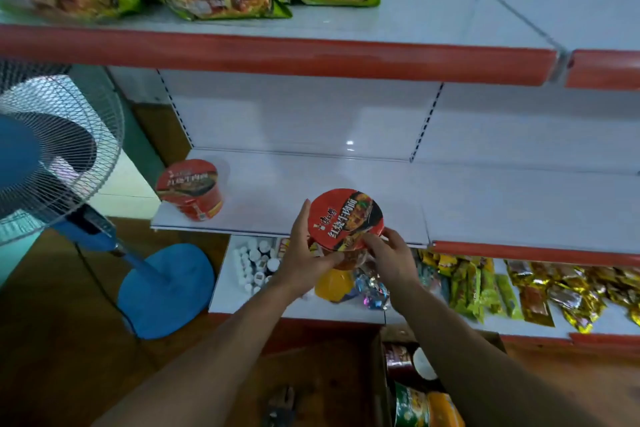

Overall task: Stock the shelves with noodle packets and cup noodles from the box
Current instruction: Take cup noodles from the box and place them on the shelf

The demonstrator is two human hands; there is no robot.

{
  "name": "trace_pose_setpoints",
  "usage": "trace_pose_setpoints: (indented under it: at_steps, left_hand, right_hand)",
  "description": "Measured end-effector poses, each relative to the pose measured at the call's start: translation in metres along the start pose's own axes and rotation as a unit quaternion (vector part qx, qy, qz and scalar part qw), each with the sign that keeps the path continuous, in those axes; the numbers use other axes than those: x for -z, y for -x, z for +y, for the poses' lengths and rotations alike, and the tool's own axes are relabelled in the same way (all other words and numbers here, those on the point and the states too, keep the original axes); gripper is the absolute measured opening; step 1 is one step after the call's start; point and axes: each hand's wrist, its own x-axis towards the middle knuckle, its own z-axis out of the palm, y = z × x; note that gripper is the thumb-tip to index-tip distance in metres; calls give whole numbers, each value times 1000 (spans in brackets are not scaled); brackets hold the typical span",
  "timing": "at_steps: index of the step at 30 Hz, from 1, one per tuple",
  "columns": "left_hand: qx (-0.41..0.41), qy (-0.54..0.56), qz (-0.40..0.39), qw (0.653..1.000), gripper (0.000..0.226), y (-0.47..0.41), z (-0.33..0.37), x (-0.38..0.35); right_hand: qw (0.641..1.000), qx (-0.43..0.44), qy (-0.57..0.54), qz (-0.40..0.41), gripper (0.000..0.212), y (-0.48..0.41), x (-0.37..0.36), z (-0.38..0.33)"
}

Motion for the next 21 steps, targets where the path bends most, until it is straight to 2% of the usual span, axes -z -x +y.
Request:
trace_pose_setpoints:
  at_steps: [2,6,10,16,18,21]
  left_hand:
    - [11,27,7,1000,93,-12,2,23]
    - [36,64,79,994,77,-41,-1,67]
    - [42,66,113,991,56,-70,-9,107]
    - [4,121,76,990,52,-96,-6,152]
    - [4,135,89,987,53,-102,-2,165]
    - [7,149,128,980,45,-110,4,195]
  right_hand:
    - [1000,-9,-6,0,53,-11,-23,-6]
    - [1000,-10,-7,-15,38,-32,-74,-20]
    - [1000,6,16,-18,32,-50,-116,-37]
    - [1000,17,-8,-24,39,-58,-159,-56]
    - [999,35,0,-32,42,-58,-172,-63]
    - [998,51,16,-36,31,-60,-194,-81]
